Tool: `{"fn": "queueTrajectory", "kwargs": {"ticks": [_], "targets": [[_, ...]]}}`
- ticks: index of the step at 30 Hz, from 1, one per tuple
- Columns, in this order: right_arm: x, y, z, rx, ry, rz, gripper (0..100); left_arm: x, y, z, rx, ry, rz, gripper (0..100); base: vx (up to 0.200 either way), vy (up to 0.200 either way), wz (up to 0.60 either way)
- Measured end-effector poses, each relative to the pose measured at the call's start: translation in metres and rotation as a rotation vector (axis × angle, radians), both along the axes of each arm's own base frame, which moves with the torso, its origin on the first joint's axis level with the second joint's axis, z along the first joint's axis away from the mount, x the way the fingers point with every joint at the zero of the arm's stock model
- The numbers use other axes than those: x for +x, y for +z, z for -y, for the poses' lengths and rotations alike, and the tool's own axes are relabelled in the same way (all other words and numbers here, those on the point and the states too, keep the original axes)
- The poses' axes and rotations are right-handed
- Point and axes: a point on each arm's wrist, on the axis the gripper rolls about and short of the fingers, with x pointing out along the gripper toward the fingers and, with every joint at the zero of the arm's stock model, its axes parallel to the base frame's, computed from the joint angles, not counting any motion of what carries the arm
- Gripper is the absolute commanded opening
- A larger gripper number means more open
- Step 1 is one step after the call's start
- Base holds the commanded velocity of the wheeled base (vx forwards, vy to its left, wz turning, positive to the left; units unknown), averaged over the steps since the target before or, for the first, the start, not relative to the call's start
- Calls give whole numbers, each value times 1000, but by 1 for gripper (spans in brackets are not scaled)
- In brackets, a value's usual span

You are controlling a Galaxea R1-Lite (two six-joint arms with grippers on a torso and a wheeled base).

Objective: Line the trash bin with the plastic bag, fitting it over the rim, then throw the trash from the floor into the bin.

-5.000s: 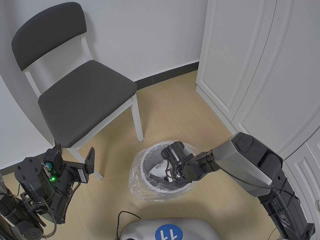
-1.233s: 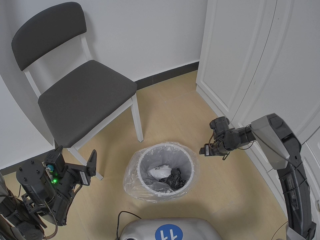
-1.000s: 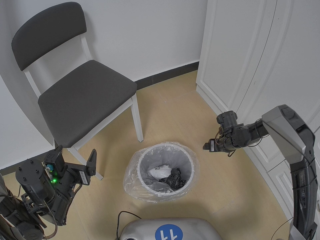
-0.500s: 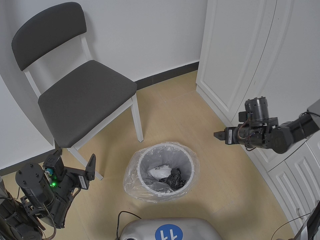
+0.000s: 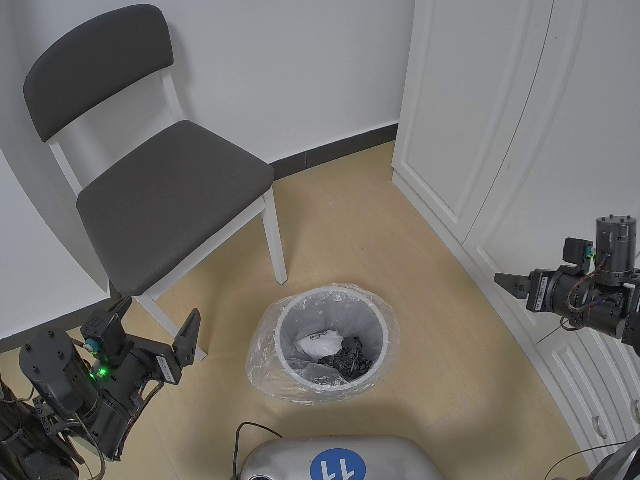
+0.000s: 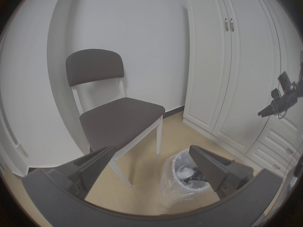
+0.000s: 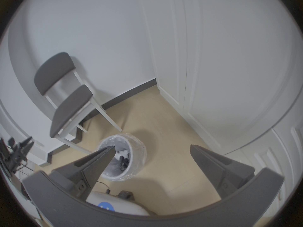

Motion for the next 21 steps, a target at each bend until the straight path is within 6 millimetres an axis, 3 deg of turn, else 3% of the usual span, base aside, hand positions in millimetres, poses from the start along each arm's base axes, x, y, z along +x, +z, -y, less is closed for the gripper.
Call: {"fn": "queueTrajectory", "kwargs": {"ticks": [13, 21], "targets": [[-45, 39, 11, 24, 43, 241, 100, -6, 12, -4, 19, -21, 63, 100, 0, 0, 0], [-91, 58, 26, 0, -16, 400, 100, -17, 35, -20, -8, 21, 178, 100, 0, 0, 0]]}}
